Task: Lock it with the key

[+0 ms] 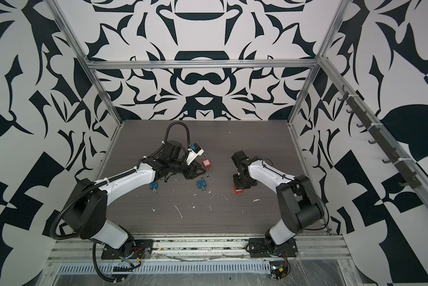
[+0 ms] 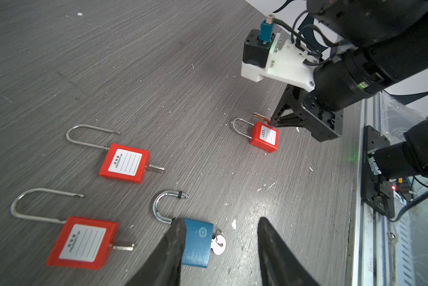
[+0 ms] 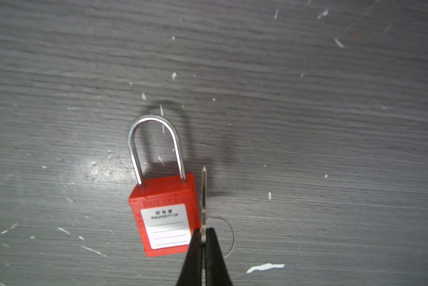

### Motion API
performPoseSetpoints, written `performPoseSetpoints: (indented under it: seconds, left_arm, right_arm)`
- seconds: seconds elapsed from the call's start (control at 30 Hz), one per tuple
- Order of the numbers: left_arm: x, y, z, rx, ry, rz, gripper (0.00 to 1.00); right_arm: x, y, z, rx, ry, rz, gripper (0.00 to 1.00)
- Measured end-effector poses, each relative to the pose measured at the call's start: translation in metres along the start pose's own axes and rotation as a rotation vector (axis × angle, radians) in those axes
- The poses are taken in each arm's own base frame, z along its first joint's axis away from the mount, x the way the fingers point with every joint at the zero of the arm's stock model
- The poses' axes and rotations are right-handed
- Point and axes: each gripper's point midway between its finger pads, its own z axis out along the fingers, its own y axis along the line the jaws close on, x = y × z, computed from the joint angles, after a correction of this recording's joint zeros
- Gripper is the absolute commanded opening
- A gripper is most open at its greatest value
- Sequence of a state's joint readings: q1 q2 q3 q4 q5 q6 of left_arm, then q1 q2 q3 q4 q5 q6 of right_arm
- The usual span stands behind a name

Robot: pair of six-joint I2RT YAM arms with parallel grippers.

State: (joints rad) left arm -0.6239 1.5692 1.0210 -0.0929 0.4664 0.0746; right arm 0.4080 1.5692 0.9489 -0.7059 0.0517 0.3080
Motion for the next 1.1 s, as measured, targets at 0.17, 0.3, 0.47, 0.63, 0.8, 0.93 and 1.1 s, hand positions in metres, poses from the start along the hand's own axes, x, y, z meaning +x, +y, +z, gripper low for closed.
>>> performPoseSetpoints:
  seconds: [0.17,0.3,0.47,0.63,0.8,0.93,1.1]
  left_arm:
    - [0.0,0.0,0.0,0.002,0.0,0.0,0.5]
    - [0.0,0.0,0.0,0.002,0.0,-0.001,0.5]
    - [0.0,0.0,0.0,0.002,0.0,-0.003,0.5]
    - [0.0,0.0,0.0,0.002,-0.001,-0.005,0.5]
    - [0.0,0.0,0.0,0.002,0.0,-0.007,0.5]
    - [0.0,0.0,0.0,0.002,0.0,-0.007,0.51]
    - [0.0,0.0,0.0,0.002,0.0,-0.008,0.51]
  right_arm:
    - [0.003,-0.006,0.003,-0.009,0.005,0.02,0.0]
    - [0.006,-0.012,0.008,-0.018,0.014,0.032,0.0]
    - [0.004,-0.013,0.012,-0.043,0.004,0.032,0.03]
    - [0.002,-0.014,0.014,-0.064,-0.005,0.029,0.09]
    - [-0.002,-0.018,0.014,-0.051,-0.017,0.022,0.21]
    - [-0.003,-0.024,0.014,-0.02,-0.024,0.02,0.33]
    - [-0.007,-0.032,0.011,0.022,-0.031,0.025,0.35]
